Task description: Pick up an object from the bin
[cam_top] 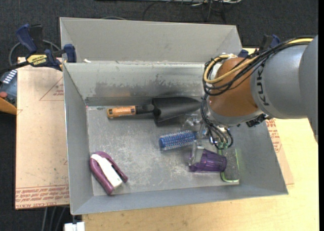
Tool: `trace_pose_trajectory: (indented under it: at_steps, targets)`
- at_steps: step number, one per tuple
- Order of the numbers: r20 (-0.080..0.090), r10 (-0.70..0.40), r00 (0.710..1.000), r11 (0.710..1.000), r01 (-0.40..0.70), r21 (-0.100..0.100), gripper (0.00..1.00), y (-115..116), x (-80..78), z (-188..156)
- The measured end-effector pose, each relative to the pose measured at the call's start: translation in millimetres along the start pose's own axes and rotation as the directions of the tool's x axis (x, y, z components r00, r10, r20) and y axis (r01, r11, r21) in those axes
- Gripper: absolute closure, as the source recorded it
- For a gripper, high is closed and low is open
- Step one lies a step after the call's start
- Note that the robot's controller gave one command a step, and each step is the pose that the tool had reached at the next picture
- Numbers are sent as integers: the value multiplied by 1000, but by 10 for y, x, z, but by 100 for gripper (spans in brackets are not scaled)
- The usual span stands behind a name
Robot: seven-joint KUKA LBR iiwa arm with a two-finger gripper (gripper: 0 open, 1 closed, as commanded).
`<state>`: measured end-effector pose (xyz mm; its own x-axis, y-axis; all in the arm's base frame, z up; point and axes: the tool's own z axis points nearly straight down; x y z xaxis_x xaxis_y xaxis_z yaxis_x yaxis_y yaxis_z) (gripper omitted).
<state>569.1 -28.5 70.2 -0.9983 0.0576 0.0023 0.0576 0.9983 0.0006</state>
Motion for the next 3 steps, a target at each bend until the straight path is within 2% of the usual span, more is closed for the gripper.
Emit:
trace_pose_trajectory:
  at_steps: [1,2,3]
  targets:
    - [10,-34,999,999,34,-4,0,476,-251,1]
    - [1,3,1000,1000,-3,0,0,-6,-3,0]
    - [12,-35,999,999,35,-6,100,488,-252,8]
